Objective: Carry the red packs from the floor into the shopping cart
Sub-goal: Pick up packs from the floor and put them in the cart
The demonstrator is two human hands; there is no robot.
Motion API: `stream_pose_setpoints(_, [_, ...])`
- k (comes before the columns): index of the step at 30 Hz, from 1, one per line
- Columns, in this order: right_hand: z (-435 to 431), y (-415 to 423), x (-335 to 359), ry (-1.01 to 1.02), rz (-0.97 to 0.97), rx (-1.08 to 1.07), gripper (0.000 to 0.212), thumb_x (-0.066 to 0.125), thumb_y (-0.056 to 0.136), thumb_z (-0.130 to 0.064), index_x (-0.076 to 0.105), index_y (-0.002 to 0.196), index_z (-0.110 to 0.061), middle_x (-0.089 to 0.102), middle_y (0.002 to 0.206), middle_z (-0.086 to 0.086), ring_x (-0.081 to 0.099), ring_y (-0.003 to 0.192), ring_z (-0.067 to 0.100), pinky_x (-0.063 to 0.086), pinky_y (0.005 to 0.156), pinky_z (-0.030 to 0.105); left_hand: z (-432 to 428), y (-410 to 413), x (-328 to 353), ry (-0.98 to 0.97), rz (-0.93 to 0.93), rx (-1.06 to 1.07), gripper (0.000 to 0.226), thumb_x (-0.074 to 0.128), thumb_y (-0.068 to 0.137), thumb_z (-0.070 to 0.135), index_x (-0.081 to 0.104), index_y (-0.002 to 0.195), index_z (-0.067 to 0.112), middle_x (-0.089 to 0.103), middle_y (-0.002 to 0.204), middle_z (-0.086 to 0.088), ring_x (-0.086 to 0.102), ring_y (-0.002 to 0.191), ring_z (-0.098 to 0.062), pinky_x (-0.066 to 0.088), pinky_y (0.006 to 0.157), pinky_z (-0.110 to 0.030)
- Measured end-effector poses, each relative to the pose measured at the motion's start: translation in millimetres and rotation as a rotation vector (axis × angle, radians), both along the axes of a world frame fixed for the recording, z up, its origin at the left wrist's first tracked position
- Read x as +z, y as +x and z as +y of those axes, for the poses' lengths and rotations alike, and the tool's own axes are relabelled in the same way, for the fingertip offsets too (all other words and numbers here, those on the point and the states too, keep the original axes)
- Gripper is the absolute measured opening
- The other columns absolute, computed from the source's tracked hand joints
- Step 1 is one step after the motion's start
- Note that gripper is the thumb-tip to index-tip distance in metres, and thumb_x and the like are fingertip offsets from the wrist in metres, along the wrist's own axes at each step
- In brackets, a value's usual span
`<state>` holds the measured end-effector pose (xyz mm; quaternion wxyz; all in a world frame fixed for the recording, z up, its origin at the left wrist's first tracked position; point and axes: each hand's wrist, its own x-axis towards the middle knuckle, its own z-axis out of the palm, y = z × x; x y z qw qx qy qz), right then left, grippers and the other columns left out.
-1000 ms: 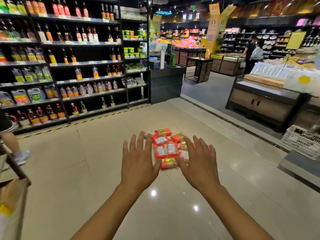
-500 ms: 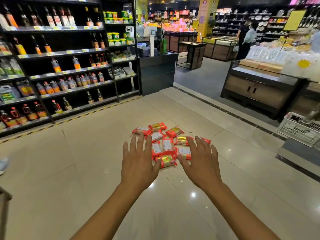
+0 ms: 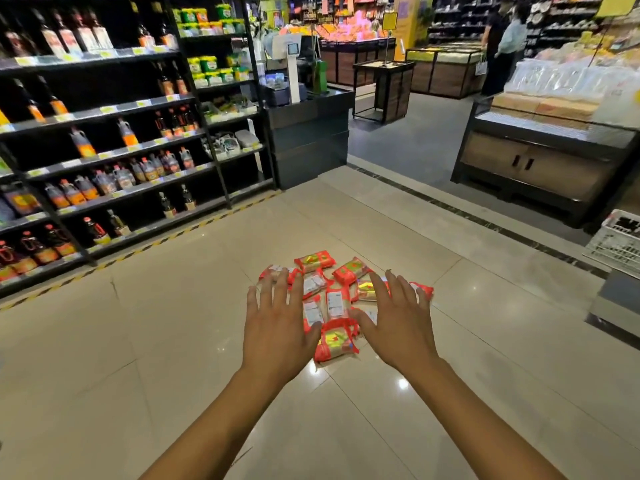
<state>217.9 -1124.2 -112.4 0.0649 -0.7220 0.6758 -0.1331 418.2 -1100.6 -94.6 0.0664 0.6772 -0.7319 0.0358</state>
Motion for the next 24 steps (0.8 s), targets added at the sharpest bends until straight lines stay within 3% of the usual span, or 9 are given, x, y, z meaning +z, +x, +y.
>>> stream_pose_setpoints(6, [-67.2,-23.7,-14.4,0.025,0.012,-0.035,0.074,0.042,0.100,-0.062,0.025,0.162,-0.026,0.023,0.170,0.007,0.018,0.157,0.028,0.010,0.126,0.049,-75.0,-18.5,-15.5,0.061,0.006,0.000,0.088,0.032,0.101,0.069,-0.004,0.166,0.021,-0.002,0.175,-0.007,0.001,0.161,-0.032,0.005,0.129,-0.053])
stream_pose_setpoints(11, [-124.0,-32.3,-32.1,0.050,0.005,-0.058,0.077,0.036,0.093,-0.062,0.031,0.160,-0.025,0.031,0.167,0.009,0.024,0.155,0.029,0.013,0.124,0.051,-137.5,-24.0,-32.9,0.100,0.032,-0.030,0.091,0.017,0.091,0.069,0.001,0.167,0.020,0.000,0.175,-0.009,0.001,0.161,-0.033,0.006,0.129,-0.054])
stream_pose_setpoints(13, [-151.4,-36.0,-41.7,0.067,0.023,-0.062,0.075,0.038,0.096,-0.062,0.030,0.160,-0.025,0.030,0.167,0.008,0.024,0.155,0.028,0.013,0.125,0.051,-166.8,-23.3,-42.9,0.109,0.066,-0.027,0.093,0.020,0.089,0.068,0.010,0.167,0.019,0.006,0.174,-0.011,0.005,0.161,-0.034,0.009,0.129,-0.056])
stream_pose_setpoints(17, [-218.3,-43.5,-57.1,0.101,0.035,-0.093,0.083,0.025,0.089,-0.067,0.025,0.162,-0.027,0.025,0.170,0.007,0.018,0.157,0.027,0.011,0.126,0.050,-234.6,-18.1,-72.4,0.116,0.086,-0.022,0.088,0.037,0.089,0.063,0.030,0.162,0.015,0.028,0.168,-0.016,0.025,0.156,-0.039,0.023,0.125,-0.059])
stream_pose_setpoints(21, [-289.7,-46.1,-69.7,0.170,0.087,-0.104,0.075,0.032,0.099,-0.064,0.019,0.163,-0.027,0.021,0.171,0.007,0.014,0.158,0.026,0.008,0.126,0.049,-311.0,-12.4,-101.7,0.187,0.057,-0.045,0.088,0.039,0.091,0.064,0.027,0.164,0.016,0.028,0.169,-0.015,0.026,0.155,-0.040,0.019,0.125,-0.058])
stream_pose_setpoints(24, [-336.9,-43.8,-80.0,0.195,0.099,-0.103,0.078,0.031,0.093,-0.063,0.026,0.161,-0.026,0.030,0.167,0.005,0.021,0.156,0.028,0.013,0.125,0.050,-363.7,-11.7,-119.2,0.213,0.065,-0.063,0.089,0.037,0.090,0.064,0.030,0.162,0.013,0.031,0.167,-0.017,0.028,0.154,-0.041,0.019,0.124,-0.058])
